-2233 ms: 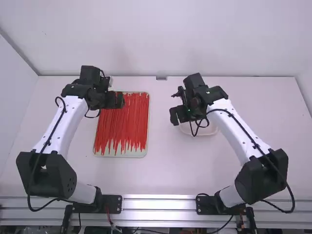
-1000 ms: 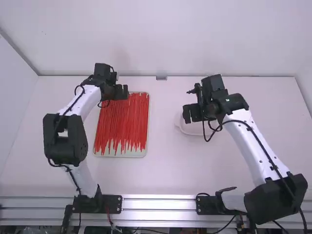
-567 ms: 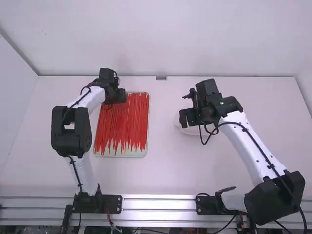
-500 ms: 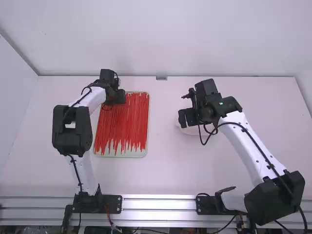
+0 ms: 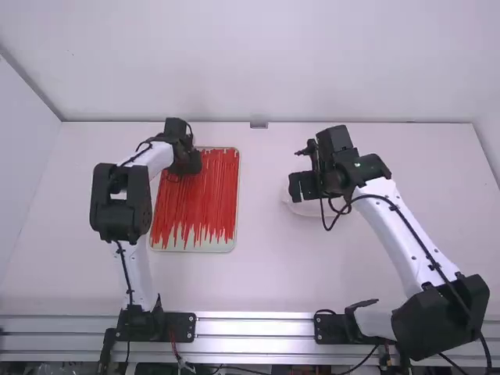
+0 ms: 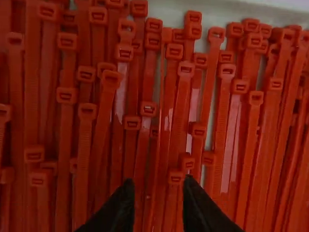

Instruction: Fasten the cable tie

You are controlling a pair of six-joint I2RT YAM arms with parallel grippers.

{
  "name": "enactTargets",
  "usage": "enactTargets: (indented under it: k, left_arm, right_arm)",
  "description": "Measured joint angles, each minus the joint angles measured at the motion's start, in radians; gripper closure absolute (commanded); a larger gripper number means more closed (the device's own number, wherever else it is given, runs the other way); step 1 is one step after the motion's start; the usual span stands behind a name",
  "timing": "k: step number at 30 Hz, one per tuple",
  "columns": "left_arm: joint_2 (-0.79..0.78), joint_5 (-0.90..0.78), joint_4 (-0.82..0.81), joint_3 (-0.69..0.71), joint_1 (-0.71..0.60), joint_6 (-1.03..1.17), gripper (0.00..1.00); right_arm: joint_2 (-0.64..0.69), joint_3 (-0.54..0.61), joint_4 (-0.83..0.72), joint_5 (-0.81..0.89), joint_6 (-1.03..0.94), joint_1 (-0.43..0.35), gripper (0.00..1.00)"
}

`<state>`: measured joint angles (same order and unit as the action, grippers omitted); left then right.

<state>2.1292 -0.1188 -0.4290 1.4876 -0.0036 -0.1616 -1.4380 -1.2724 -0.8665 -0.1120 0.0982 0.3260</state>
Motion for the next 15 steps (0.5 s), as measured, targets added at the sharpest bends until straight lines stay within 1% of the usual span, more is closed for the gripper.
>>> enactTargets:
  k: [2, 4, 15]
  left_arm:
    - [0.008, 0.0, -0.003, 0.0, 0.0, 0.0, 0.82]
    - [0.009, 0.0, -0.004, 0.0, 0.0, 0.0, 0.84]
    - [0.009, 0.0, -0.005, 0.0, 0.0, 0.015, 0.87]
  right_arm:
    - [0.0, 0.0, 0.0, -0.001, 0.0, 0.0, 0.01]
    - [0.0, 0.0, 0.001, -0.001, 0.002, 0.0, 0.01]
    - [0.0, 0.0, 0.021, 0.0, 0.007, -0.002, 0.01]
